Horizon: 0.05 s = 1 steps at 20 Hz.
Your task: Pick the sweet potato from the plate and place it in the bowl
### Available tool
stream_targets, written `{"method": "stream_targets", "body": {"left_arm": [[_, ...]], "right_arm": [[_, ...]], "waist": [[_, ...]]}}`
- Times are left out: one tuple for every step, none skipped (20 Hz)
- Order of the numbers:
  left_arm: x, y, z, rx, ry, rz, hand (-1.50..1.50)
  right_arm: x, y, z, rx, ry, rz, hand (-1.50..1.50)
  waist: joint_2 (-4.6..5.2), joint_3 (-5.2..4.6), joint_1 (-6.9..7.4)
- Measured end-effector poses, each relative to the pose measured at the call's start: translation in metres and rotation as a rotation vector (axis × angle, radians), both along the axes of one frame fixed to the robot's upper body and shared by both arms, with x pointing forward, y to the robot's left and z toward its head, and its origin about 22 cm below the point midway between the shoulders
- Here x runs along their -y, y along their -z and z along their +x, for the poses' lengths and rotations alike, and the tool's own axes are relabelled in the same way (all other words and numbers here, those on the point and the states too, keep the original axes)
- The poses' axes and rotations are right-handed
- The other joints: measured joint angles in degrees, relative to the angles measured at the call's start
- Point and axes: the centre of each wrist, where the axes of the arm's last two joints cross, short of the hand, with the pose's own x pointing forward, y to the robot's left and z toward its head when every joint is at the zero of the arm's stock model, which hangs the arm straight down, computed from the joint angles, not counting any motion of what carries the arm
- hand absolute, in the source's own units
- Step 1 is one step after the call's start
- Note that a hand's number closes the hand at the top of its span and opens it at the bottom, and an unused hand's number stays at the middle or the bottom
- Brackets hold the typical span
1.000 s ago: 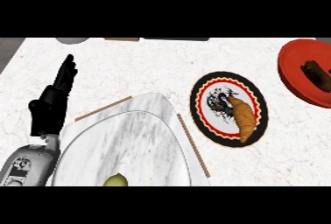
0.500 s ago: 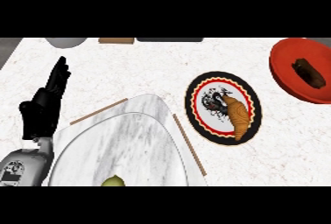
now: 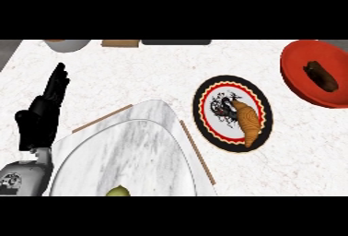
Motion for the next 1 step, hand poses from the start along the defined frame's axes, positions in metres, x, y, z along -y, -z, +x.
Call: {"method": "stream_targets", "body": {"left_arm": [[0.0003,0.0018,0.0029,-0.002,0.0,0.0,0.0]], "right_arm": [[0.001,0.0006,-0.0037,0.001,-0.006,-0.001,-1.5]], "waist": [[-0.02,-0.01,-0.11]]}}
